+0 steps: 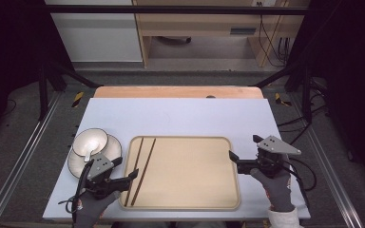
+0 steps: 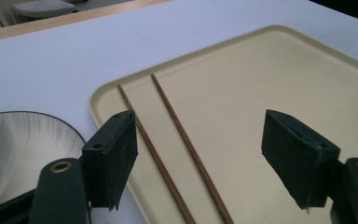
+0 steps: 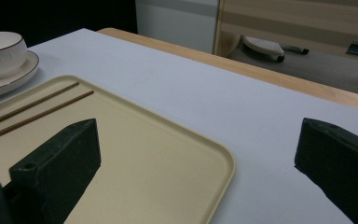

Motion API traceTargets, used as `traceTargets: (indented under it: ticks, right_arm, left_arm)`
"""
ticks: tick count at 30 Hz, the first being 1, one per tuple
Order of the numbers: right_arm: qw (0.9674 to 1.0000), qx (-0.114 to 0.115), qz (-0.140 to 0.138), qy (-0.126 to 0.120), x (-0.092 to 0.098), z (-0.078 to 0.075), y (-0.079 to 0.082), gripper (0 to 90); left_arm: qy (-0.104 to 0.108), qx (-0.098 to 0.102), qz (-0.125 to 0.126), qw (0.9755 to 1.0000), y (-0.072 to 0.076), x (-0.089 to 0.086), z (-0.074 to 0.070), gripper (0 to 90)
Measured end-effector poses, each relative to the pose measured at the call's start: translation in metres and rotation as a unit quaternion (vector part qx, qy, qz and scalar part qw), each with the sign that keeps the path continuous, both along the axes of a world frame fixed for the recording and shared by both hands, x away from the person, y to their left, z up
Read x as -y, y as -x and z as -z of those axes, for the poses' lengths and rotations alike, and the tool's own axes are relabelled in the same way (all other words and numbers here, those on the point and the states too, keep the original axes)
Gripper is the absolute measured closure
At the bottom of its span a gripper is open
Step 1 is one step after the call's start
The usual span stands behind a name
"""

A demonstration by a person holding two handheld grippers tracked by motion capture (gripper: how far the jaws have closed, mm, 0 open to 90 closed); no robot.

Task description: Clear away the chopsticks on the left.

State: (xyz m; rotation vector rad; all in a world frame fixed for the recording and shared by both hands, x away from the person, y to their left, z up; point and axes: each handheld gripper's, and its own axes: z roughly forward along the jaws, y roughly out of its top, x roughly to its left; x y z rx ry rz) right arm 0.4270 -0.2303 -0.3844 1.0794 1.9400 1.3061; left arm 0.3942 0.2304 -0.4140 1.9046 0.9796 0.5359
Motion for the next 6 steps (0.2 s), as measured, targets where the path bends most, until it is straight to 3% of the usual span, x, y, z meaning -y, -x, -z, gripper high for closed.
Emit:
traceTargets:
  ticks: [6]
  right_arm:
    - [1.0000, -0.002, 0.001, 0.002, 0.0008, 0.0012, -0.0005, 0.5]
  left_arm:
    - [0.008, -0.002, -0.015, 0.9999, 0.0003, -0.0108, 0.0046, 25.3]
